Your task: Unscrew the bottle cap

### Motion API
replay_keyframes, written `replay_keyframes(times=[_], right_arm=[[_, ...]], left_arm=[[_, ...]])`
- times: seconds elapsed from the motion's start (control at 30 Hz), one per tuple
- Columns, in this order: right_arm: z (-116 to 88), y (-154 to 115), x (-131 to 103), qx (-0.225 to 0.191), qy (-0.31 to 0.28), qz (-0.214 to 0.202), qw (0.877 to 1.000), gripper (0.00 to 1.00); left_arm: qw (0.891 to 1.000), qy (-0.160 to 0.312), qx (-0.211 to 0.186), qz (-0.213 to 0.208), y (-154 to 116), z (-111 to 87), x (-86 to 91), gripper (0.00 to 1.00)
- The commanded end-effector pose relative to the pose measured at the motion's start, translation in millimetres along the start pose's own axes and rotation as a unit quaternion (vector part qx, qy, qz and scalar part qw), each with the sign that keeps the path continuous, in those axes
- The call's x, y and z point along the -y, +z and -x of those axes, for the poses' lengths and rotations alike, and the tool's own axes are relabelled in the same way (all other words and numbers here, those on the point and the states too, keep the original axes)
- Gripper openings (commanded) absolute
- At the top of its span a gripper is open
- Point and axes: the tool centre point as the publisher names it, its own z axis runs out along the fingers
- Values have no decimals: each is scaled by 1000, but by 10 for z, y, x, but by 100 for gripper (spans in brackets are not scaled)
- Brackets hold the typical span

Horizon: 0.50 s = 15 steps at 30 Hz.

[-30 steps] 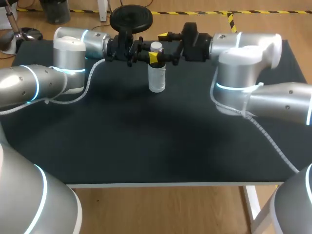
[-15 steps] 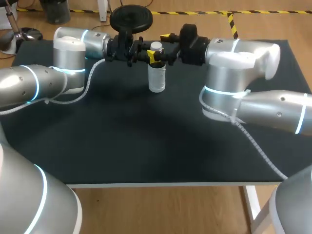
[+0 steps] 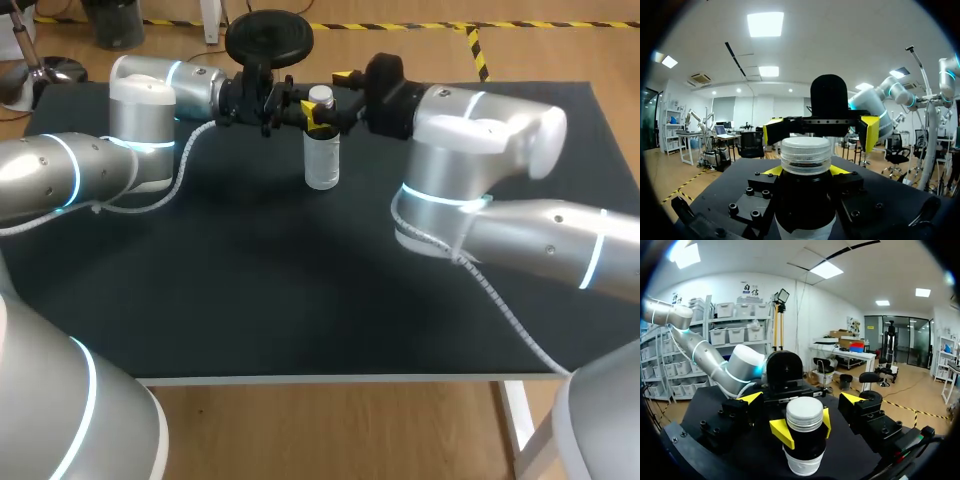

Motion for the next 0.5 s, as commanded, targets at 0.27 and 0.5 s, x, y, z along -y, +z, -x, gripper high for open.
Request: replay_keyframes(times=[0.27, 0.5], right_arm=[[36, 98, 23, 8, 10, 8, 1000, 100], [57, 115, 28, 6, 11, 11, 1000, 27]], left_arm=[[1000, 0, 0, 0, 4, 8, -1, 0], [1000, 0, 0, 0, 4, 8, -1, 0]])
